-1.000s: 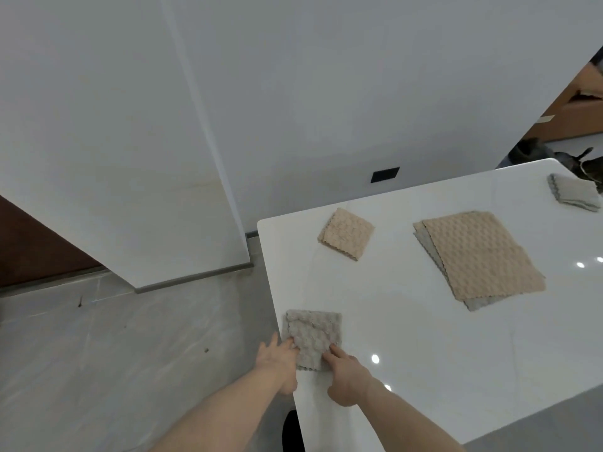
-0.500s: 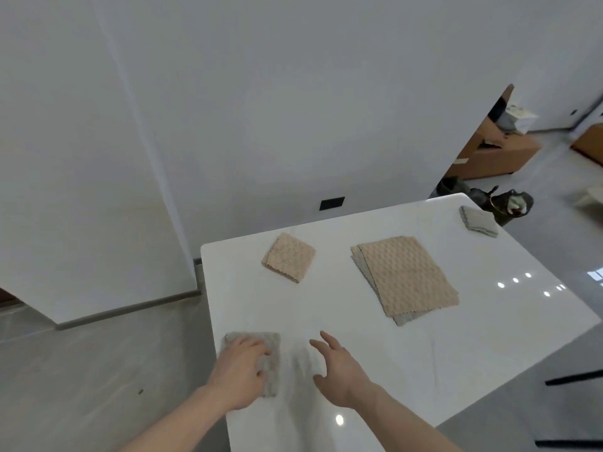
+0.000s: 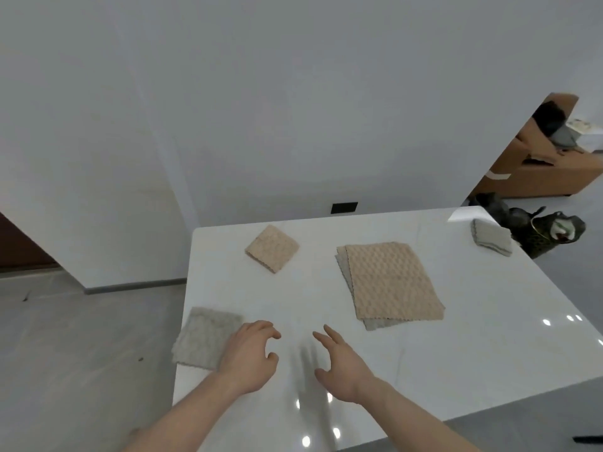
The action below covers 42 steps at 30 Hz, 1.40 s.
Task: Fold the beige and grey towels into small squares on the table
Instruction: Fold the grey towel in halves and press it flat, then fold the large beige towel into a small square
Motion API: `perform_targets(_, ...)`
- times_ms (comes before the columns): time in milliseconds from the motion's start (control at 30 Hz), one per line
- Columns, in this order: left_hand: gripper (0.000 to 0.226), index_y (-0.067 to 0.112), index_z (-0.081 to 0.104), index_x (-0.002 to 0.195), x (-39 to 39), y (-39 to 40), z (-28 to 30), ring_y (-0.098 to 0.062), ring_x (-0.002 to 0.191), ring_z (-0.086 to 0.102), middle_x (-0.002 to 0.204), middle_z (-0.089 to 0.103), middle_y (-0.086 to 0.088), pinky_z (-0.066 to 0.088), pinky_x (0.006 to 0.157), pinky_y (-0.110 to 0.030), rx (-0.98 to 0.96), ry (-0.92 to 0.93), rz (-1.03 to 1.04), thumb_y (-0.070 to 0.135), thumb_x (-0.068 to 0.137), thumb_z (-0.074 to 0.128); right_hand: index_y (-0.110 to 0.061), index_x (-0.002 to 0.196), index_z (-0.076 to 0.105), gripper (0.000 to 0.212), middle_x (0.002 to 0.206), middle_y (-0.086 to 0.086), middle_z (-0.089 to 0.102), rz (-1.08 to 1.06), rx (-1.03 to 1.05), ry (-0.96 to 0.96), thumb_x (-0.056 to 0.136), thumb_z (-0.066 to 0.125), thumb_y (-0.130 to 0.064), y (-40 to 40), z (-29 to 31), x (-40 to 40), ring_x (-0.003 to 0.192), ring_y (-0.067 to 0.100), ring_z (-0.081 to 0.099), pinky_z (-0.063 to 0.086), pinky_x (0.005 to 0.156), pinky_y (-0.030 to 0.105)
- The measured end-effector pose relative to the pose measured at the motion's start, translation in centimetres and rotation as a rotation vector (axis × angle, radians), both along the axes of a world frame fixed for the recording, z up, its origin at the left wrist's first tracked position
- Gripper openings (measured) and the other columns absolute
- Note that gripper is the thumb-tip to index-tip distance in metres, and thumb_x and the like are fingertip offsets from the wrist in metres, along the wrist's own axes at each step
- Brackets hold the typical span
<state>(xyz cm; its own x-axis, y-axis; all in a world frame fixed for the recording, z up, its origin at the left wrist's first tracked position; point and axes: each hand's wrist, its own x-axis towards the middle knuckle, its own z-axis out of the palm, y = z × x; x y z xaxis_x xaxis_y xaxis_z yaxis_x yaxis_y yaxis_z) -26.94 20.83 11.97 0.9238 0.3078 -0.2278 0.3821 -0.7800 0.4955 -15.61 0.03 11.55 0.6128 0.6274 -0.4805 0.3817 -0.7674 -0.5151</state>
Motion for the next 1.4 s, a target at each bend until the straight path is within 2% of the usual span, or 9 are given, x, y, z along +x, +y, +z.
perform_targets(167, 0.044, 0.033, 0.057, 0.138, 0.0, -4.4, 1.9, -0.010, 0.144, 0.035, 0.156, 0.040, 0.016, 0.026, 0.117, -0.025, -0.001, 0.005, 0.014, 0.030, 0.094, 0.056, -0.030, 0.160, 0.020, 0.081, 0.169, -0.008, 0.002, 0.000, -0.012, -0.019, 0.089, 0.058, -0.026, -4.1, 1.1, 1.9, 0.151, 0.020, 0.027, 0.034, 0.118, 0.034)
perform_targets(333, 0.044, 0.032, 0.058, 0.137, 1.0, -5.4, 3.3, -0.010, 0.144, 0.036, 0.156, 0.041, 0.015, 0.027, 0.117, -0.025, 0.034, -0.023, -0.011, 0.030, 0.094, 0.056, -0.027, 0.159, 0.021, 0.079, 0.169, -0.005, 0.003, -0.037, -0.005, -0.055, 0.090, 0.059, -0.024, -6.1, 2.0, 3.3, 0.152, 0.019, 0.025, 0.032, 0.118, 0.032)
perform_targets(533, 0.048, 0.031, 0.054, 0.142, 3.9, -6.9, 2.8, -0.011, 0.145, 0.034, 0.159, 0.037, 0.013, 0.026, 0.117, -0.028, 0.033, -0.004, -0.087, 0.030, 0.094, 0.054, -0.029, 0.159, 0.022, 0.076, 0.169, -0.005, 0.003, -0.101, -0.018, -0.094, 0.092, 0.058, -0.026, -9.6, 2.4, 3.8, 0.151, 0.018, 0.026, 0.032, 0.117, 0.029)
perform_targets(800, 0.052, 0.028, 0.051, 0.146, 7.0, -11.3, 2.2, -0.012, 0.145, 0.034, 0.161, 0.033, 0.012, 0.027, 0.115, -0.028, 0.008, 0.034, -0.118, 0.031, 0.094, 0.053, -0.029, 0.156, 0.026, 0.073, 0.168, -0.001, 0.010, -0.146, -0.044, -0.114, 0.091, 0.059, -0.024, -14.2, 3.0, 7.0, 0.147, 0.022, 0.034, 0.036, 0.115, 0.032)
perform_targets(1100, 0.054, 0.026, 0.050, 0.147, 13.0, -18.8, 1.0, -0.014, 0.144, 0.036, 0.161, 0.033, 0.010, 0.030, 0.115, -0.027, -0.014, 0.058, 0.017, 0.029, 0.093, 0.053, -0.028, 0.158, 0.025, 0.075, 0.169, -0.003, 0.006, -0.039, -0.015, -0.100, 0.091, 0.058, -0.024, -20.3, 2.2, 15.1, 0.150, 0.019, 0.027, 0.030, 0.118, 0.029)
perform_targets(1400, 0.059, 0.026, 0.045, 0.150, 18.4, -27.0, -0.3, -0.020, 0.140, 0.039, 0.166, 0.022, 0.007, 0.034, 0.112, -0.032, 0.029, 0.225, 0.121, 0.031, 0.091, 0.053, -0.025, 0.158, 0.026, 0.074, 0.168, 0.000, 0.011, 0.099, -0.051, -0.065, 0.091, 0.058, -0.026, -27.5, -0.2, 25.0, 0.150, 0.021, 0.027, 0.028, 0.120, 0.031)
